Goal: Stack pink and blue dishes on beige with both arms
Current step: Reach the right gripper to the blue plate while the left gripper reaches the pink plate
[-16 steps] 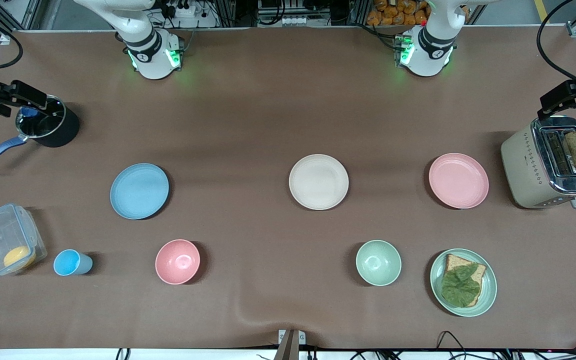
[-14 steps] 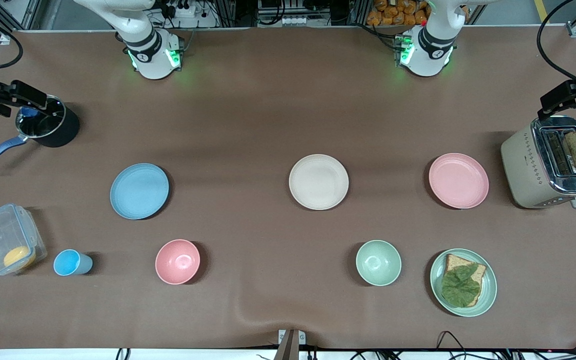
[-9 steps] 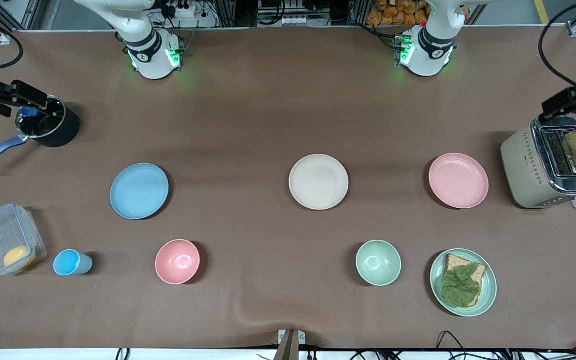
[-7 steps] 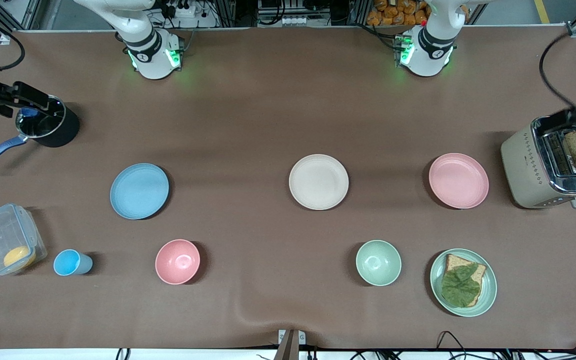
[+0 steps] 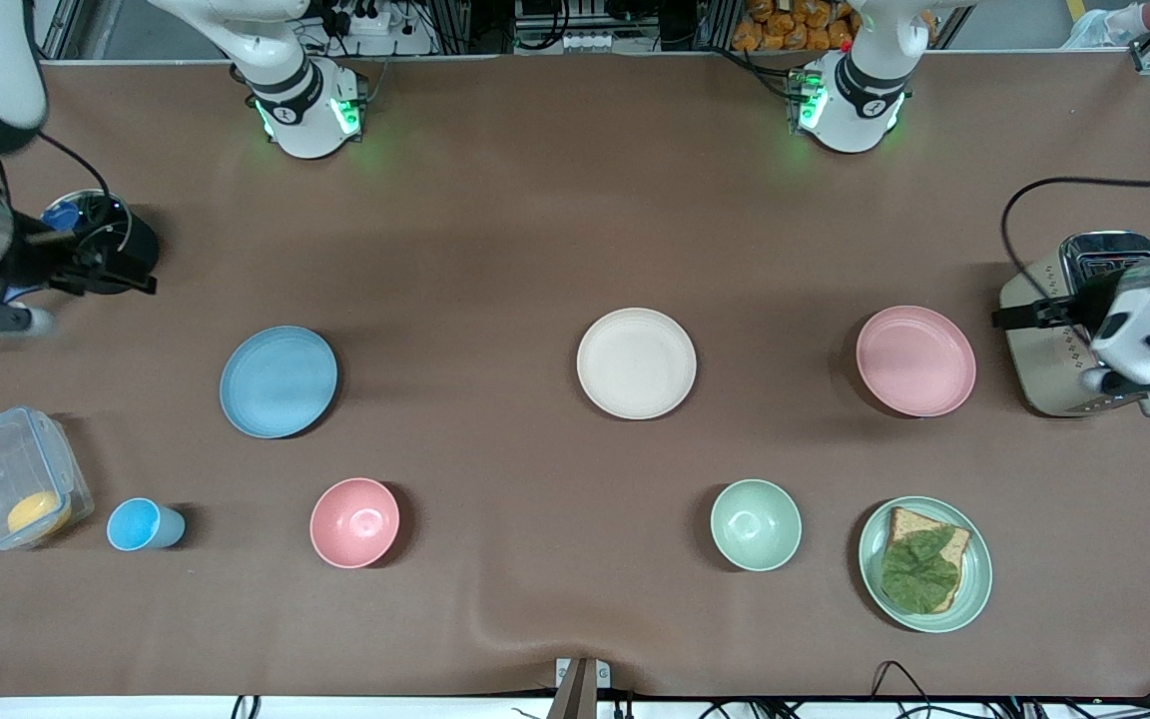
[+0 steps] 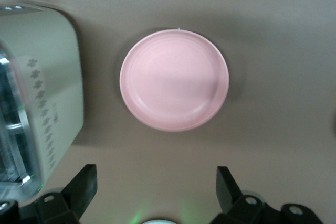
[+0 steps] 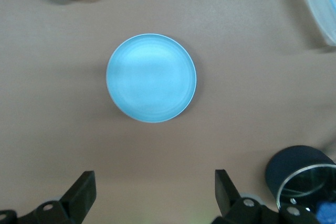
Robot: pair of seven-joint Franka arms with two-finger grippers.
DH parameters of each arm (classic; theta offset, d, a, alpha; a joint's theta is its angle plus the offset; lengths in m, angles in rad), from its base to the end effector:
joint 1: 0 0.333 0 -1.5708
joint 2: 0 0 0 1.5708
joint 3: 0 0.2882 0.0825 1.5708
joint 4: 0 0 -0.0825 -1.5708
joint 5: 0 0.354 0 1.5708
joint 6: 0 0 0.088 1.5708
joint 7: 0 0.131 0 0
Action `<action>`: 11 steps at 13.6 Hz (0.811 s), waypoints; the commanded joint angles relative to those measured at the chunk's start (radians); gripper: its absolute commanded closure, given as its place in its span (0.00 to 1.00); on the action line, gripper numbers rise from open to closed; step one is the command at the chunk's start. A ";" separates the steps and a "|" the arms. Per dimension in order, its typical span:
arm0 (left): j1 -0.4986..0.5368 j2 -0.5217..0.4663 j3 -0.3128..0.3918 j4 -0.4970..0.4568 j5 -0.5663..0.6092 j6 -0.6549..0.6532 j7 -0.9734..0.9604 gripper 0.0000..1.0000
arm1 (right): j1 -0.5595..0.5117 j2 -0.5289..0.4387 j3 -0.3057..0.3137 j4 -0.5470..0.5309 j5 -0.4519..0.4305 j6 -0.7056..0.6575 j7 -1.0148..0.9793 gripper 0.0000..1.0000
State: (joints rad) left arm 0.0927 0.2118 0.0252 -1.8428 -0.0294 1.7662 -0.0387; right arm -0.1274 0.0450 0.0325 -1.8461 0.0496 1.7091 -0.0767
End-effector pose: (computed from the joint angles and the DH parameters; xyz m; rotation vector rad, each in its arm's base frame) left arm 0.5368 0.0599 0.3552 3.0652 0.2561 -0.4448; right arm 0.5184 -0.0437 0.4394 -3.0641 0.0451 0.2720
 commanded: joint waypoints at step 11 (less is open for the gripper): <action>0.150 0.187 -0.011 -0.256 -0.119 0.395 0.071 0.00 | -0.083 0.386 0.014 -0.183 0.013 0.524 -0.100 0.00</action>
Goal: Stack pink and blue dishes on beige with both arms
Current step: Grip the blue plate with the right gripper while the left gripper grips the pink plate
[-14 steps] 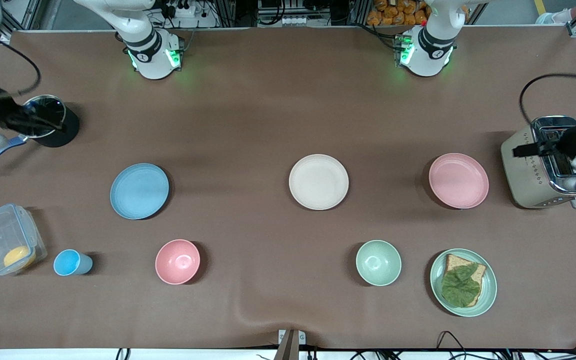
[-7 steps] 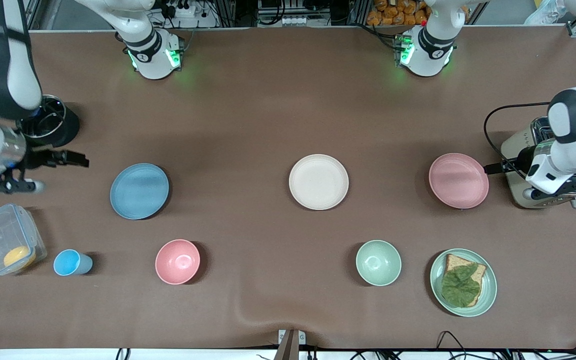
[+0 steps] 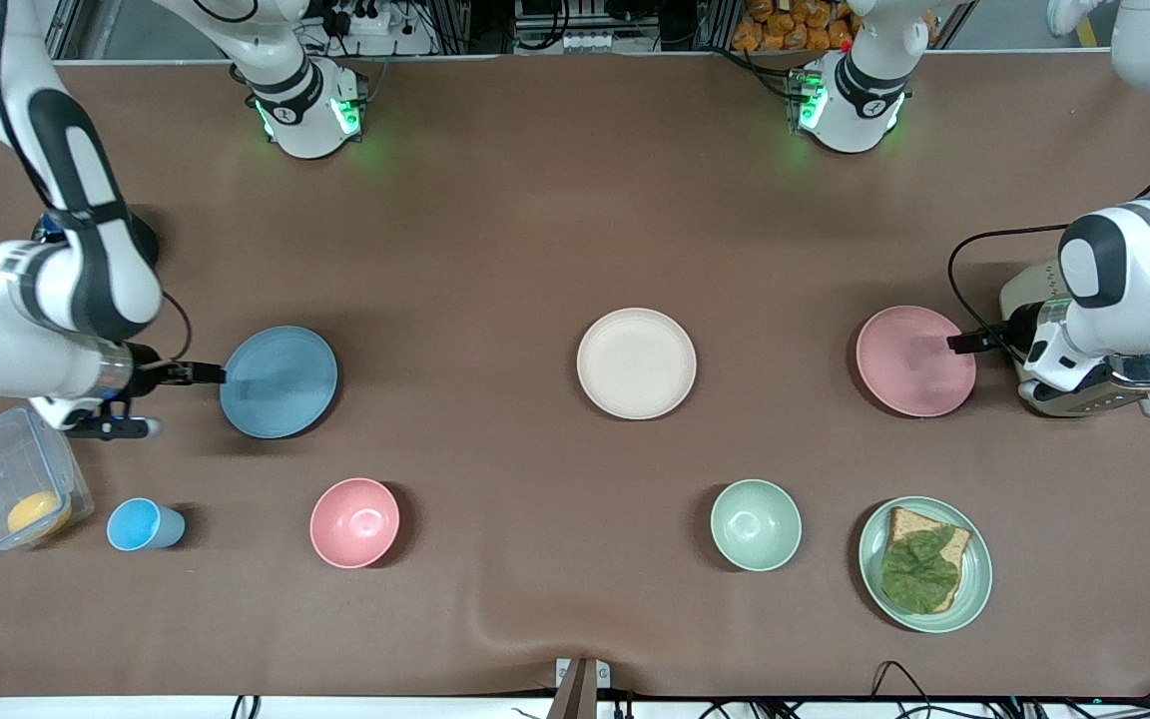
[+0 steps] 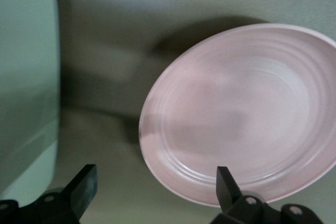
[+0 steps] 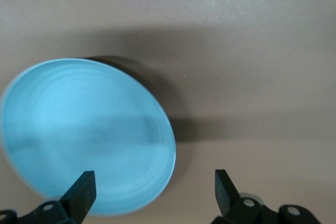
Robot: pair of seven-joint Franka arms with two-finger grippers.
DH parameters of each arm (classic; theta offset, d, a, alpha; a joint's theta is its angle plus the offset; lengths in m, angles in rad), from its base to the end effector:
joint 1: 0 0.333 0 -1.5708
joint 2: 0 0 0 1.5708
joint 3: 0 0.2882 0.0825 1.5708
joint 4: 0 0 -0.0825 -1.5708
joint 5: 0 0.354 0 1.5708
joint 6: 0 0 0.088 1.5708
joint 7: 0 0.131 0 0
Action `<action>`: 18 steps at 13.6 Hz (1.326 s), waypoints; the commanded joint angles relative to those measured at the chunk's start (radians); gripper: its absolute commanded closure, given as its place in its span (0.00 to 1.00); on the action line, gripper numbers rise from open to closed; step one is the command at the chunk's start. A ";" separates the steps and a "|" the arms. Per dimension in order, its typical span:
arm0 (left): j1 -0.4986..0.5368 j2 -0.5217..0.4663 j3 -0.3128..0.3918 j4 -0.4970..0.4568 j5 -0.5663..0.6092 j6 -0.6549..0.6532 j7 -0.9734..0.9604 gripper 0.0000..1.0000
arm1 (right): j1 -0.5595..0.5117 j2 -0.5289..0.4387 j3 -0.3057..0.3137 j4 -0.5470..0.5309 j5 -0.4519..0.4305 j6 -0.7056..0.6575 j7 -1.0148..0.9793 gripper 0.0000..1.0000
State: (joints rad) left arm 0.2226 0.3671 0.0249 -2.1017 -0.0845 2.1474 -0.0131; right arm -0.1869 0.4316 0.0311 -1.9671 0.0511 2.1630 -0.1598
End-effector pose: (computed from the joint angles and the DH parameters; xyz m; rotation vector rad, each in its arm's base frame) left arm 0.4936 0.1197 0.1950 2.9759 0.4771 -0.4749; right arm 0.5446 -0.0824 0.2076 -3.0337 0.0468 0.3422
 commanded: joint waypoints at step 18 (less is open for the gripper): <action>0.044 0.033 -0.069 0.074 -0.118 -0.042 0.093 1.00 | -0.014 0.041 0.018 -0.065 0.033 0.074 -0.095 1.00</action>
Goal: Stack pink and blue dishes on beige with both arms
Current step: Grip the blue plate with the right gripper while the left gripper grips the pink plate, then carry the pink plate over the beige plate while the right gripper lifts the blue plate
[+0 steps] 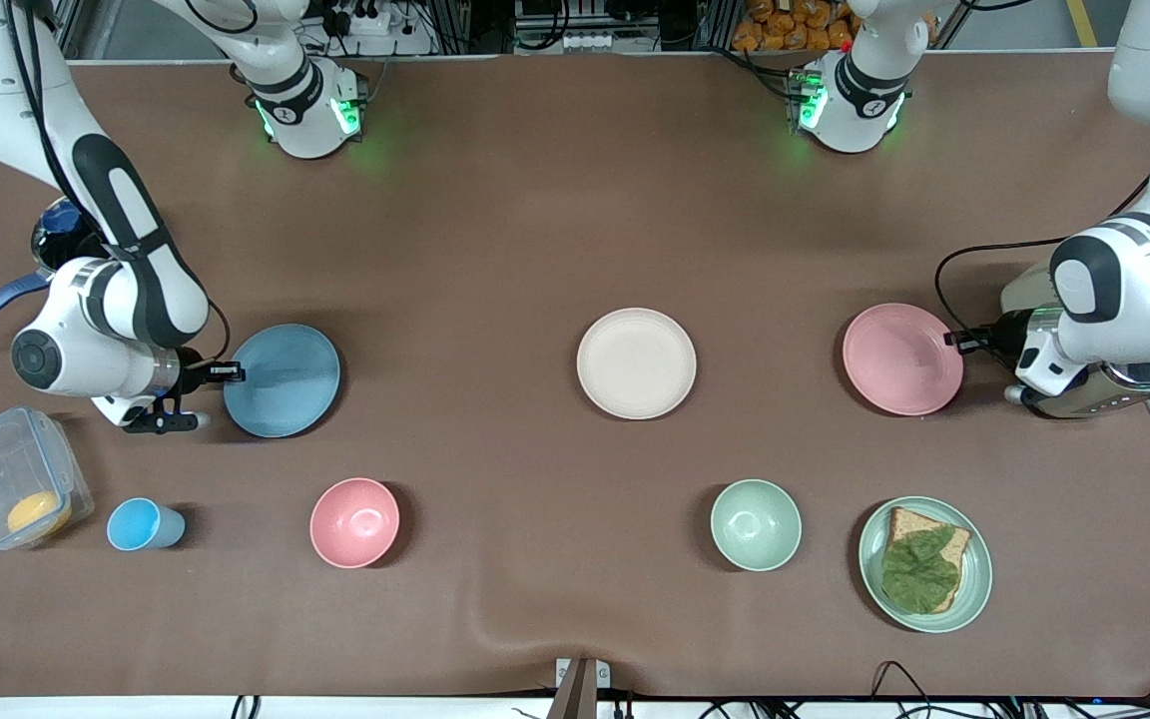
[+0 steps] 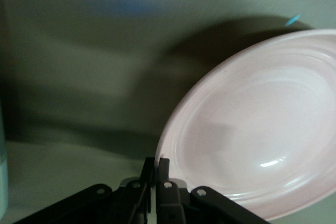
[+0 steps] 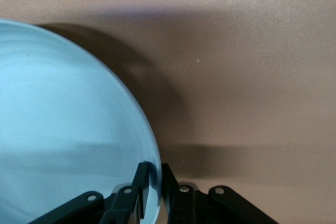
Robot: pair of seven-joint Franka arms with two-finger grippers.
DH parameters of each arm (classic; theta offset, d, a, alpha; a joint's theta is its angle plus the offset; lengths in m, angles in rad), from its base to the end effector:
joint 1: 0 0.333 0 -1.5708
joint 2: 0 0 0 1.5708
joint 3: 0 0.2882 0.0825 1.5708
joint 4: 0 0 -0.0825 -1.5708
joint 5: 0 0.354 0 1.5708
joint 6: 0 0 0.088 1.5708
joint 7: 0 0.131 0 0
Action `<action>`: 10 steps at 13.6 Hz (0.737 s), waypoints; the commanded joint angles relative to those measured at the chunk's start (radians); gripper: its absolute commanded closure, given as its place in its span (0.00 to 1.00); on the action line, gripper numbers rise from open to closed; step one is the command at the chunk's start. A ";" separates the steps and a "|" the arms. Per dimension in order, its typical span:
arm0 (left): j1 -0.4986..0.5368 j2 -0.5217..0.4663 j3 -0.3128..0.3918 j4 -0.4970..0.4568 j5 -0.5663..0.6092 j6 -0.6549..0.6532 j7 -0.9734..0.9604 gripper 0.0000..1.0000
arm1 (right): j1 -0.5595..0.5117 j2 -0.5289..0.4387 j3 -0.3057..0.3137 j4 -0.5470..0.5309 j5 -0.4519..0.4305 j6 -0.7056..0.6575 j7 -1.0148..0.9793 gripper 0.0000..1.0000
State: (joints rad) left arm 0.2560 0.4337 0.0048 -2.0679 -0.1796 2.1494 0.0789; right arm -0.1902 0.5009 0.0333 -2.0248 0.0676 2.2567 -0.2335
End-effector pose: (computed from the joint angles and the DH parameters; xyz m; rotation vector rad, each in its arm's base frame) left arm 0.4973 0.1214 0.1724 2.8824 0.4459 -0.4781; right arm 0.5268 -0.0796 0.1555 -3.0040 -0.0372 0.3804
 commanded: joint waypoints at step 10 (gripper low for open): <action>-0.065 -0.027 -0.444 0.272 -0.070 -0.234 -0.722 1.00 | -0.006 -0.120 0.014 0.155 0.012 -0.204 -0.187 1.00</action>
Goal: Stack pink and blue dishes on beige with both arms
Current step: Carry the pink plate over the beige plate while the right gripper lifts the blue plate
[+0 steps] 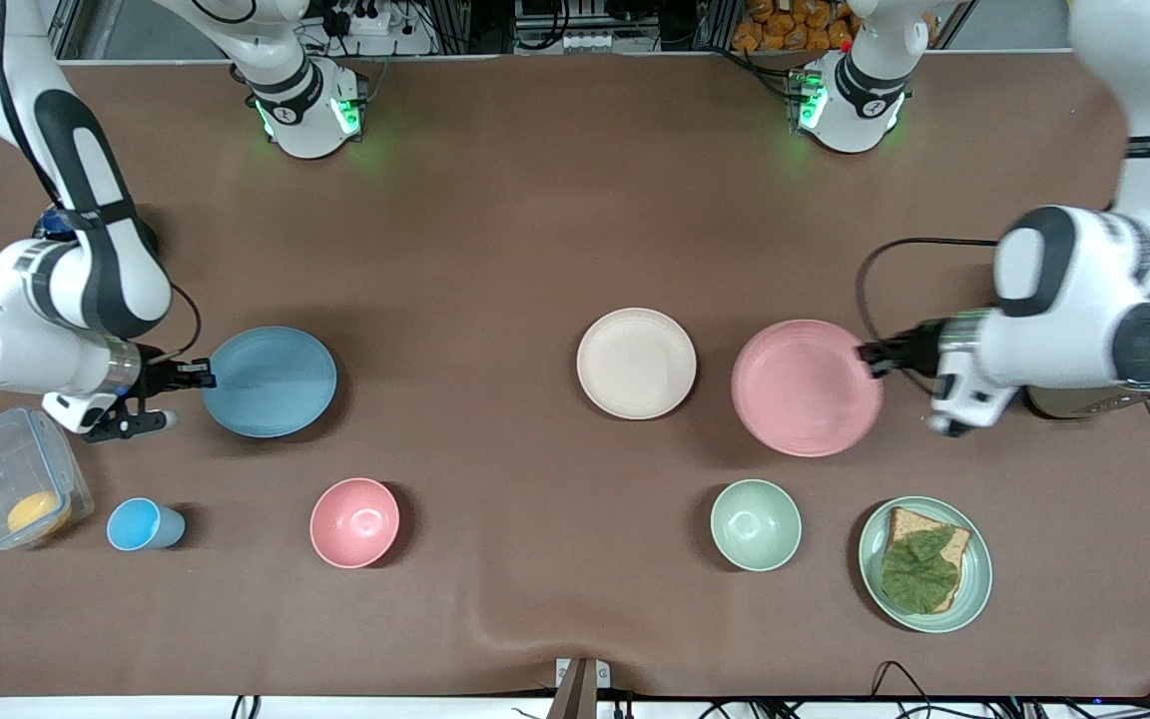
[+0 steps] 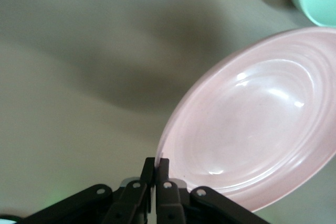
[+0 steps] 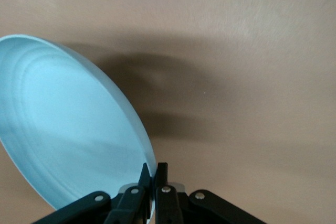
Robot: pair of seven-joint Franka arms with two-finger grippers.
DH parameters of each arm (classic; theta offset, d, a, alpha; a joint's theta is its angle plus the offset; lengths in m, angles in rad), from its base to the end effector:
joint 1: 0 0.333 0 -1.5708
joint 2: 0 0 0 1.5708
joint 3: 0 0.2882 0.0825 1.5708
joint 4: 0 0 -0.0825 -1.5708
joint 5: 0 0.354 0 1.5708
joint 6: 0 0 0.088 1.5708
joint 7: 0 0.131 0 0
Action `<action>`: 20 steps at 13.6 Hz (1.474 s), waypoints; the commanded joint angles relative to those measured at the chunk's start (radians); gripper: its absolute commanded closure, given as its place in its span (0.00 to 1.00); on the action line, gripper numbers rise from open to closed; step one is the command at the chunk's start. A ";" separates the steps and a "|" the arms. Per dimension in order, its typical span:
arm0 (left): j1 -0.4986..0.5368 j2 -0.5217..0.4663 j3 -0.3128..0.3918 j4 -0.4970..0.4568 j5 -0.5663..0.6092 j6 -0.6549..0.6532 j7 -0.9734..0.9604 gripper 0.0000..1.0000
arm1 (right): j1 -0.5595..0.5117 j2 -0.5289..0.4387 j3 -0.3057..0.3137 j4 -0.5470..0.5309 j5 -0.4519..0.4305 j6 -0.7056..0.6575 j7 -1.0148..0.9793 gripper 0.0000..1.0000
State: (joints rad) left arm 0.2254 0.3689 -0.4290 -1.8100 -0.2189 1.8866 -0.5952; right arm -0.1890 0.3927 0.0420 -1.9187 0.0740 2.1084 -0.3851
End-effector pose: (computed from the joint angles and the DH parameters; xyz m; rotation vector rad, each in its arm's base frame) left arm 0.5541 -0.1249 0.3096 2.7823 0.7012 -0.5525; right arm 0.5580 -0.0780 0.2441 -2.9897 -0.2881 0.2650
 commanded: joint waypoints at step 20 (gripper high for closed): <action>-0.368 0.211 0.001 -0.002 -0.026 0.353 -0.443 1.00 | 0.347 -0.057 0.012 0.170 0.158 -0.352 0.460 1.00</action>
State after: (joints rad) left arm -0.1352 0.5840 -0.4379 -1.8102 -0.2427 2.2327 -1.0217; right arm 0.1566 0.3735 0.0603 -1.7432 0.2121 1.7970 0.0524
